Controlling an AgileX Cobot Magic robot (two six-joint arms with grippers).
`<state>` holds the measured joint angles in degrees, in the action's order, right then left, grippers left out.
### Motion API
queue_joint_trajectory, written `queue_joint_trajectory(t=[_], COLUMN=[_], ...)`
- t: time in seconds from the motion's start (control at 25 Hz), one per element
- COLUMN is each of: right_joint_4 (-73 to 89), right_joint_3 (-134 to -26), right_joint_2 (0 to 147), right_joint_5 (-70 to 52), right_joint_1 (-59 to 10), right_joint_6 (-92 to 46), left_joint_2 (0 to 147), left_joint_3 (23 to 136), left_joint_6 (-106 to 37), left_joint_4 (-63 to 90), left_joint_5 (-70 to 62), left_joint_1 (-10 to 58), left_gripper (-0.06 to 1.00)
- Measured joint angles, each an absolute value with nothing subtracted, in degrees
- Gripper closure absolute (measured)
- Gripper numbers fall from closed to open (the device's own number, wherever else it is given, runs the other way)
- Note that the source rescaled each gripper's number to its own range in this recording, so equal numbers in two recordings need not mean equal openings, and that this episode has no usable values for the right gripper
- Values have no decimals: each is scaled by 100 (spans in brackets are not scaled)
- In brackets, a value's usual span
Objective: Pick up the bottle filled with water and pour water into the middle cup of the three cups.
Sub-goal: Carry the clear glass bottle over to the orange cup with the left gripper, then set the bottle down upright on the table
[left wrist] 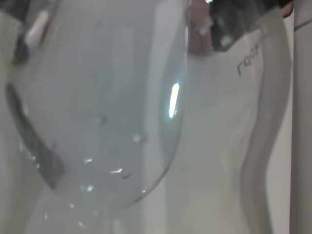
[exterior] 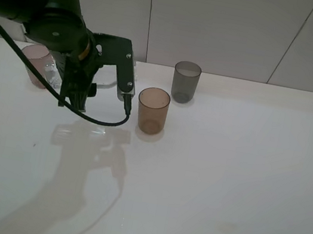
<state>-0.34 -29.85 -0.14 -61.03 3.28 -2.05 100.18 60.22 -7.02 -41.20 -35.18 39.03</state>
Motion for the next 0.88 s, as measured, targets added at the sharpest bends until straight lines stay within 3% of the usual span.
queue_joint_trajectory(t=[0.88], right_joint_4=[-34], right_joint_3=[-2985], right_joint_2=[-14], right_joint_5=[-6103], right_joint_1=[328], right_joint_6=[-205], left_joint_2=[10659], left_joint_3=[6465], left_joint_6=[-720], left_joint_4=[-4628], left_joint_5=[-3968], left_joint_1=[4113], left_gripper=[93])
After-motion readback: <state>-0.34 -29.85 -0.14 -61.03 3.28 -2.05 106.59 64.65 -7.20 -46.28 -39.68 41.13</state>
